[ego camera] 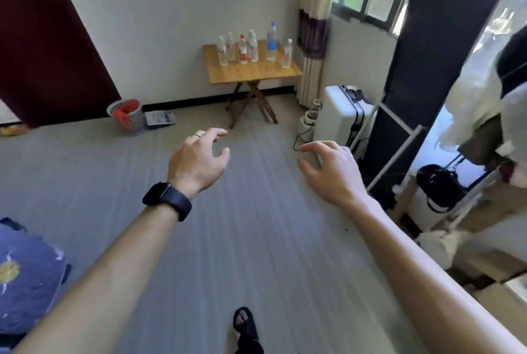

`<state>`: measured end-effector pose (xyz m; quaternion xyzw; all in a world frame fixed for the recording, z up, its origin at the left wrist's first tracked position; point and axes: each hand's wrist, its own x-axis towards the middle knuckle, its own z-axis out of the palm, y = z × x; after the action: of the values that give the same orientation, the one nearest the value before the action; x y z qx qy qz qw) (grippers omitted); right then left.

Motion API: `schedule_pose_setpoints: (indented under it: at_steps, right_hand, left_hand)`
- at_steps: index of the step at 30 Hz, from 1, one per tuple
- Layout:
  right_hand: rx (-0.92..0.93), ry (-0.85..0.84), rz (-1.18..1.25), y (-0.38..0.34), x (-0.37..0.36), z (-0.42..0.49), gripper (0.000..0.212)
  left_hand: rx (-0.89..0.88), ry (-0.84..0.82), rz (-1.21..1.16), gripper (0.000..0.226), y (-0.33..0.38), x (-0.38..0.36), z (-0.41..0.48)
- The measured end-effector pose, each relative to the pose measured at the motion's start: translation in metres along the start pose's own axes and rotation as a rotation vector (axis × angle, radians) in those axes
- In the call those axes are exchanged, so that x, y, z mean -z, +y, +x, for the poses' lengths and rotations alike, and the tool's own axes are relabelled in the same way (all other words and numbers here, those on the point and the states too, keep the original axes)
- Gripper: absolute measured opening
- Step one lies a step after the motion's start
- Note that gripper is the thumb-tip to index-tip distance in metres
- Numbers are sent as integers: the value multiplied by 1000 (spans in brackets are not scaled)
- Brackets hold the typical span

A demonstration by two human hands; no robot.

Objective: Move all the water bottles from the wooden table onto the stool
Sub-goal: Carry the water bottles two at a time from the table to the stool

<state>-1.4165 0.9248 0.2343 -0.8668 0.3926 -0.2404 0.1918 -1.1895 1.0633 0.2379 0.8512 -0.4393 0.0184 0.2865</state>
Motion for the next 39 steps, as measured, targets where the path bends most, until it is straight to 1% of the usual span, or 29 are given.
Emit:
schedule_pose_setpoints:
  at_steps: [3,7,13,19,24,30,33,35,39]
  right_hand:
    - [-15,-10,-8,9,-30,72,32]
    - [-38,-12,-23,15,-61,172,32]
    - [-74,24,12,24,-83,300,31]
    - [-80,11,15,57,-120,426,31]
    - [-41,-15,82,82,-154,542,31]
    - [30,-76,104,86,-184,678,33]
    - [61,-95,104,89,-203,741,35]
    - [62,-105,102,93,-220,783,35]
    - [73,-110,98,90,-261,873,35]
  left_hand:
    - [9,-2,-15,35,-24,-21,74]
    - [14,-54,-33,35,-45,-47,174]
    - [-9,-115,-29,34,-50,-78,304]
    - [3,-135,-17,33,-65,-132,426]
    - [40,-92,-22,35,-76,-169,534]
    - [116,-55,-9,36,-90,-188,650]
    - [158,-42,-6,37,-105,-199,705]
    - [164,-37,-4,33,-120,-209,744]
    - [173,-35,8,32,-157,-229,830]
